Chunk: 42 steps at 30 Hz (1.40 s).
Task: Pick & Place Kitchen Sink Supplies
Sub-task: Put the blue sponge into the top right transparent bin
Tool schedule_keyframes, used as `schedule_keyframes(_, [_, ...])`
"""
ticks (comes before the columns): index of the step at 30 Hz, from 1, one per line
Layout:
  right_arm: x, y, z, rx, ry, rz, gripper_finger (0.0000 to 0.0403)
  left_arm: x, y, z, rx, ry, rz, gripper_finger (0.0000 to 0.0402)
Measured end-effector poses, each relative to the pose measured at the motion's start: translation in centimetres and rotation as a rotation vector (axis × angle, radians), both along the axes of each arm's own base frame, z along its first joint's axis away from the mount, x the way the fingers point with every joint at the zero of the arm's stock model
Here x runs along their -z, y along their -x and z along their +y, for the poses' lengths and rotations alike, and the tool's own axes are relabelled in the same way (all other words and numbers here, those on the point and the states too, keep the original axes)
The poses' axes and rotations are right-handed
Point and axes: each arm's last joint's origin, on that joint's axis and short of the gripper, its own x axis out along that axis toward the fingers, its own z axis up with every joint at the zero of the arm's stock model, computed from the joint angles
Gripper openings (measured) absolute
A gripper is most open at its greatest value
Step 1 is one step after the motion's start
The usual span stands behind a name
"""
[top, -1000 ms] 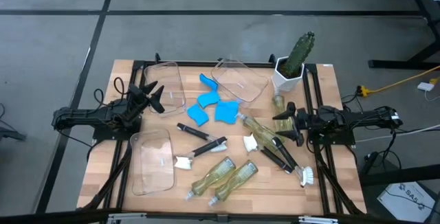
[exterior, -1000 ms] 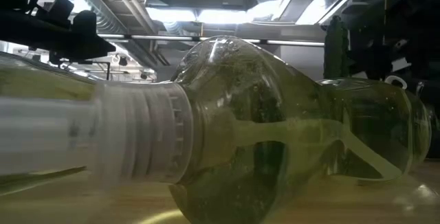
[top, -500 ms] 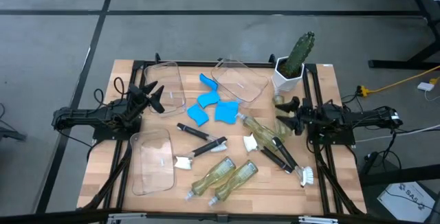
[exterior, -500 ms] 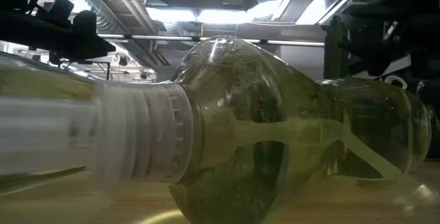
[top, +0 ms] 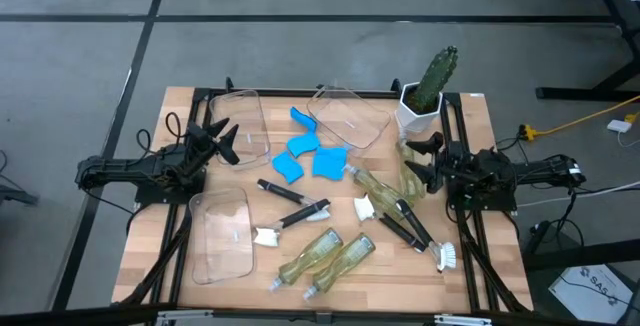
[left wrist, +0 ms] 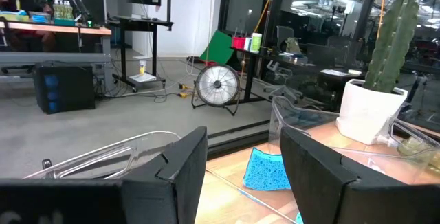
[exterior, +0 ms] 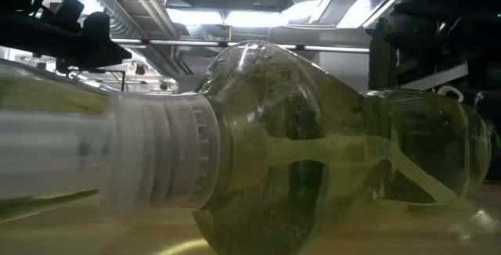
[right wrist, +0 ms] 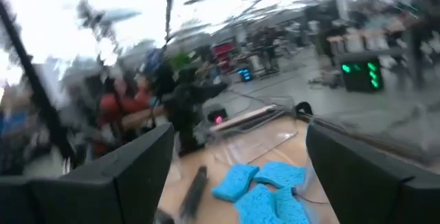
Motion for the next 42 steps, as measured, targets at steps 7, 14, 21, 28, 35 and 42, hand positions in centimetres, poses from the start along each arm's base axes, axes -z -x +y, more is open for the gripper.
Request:
schedule_keyframes(7, [0.0,-0.1,0.1,-0.020,0.119,0.110,0.0327,0.0,0.0,0.0,0.000,0.000,0.000,0.0180])
schedule_keyframes(14, [-2.5,-0.4,-0.1,0.059,0.125,0.285,0.0327,0.0,0.0,0.0,0.001,0.000,0.000,0.0180])
schedule_keyframes(21, [-4.2,-3.1,0.1,0.061,0.167,0.484,0.0327,0.0,0.0,0.0,0.000,0.000,0.000,0.0180])
schedule_keyframes(28, [-5.2,-7.6,0.9,-0.057,0.340,0.667,0.0327,0.0,0.0,0.0,0.000,0.000,0.000,0.0180])
schedule_keyframes(35, [-5.4,-12.0,1.8,-0.257,0.377,0.720,0.0327,0.0,0.0,0.0,0.000,0.000,0.000,0.0180])
schedule_keyframes(42, [-4.7,-15.2,2.7,-0.426,0.292,0.681,0.0327,0.0,0.0,0.0,0.000,0.000,0.001,0.0180])
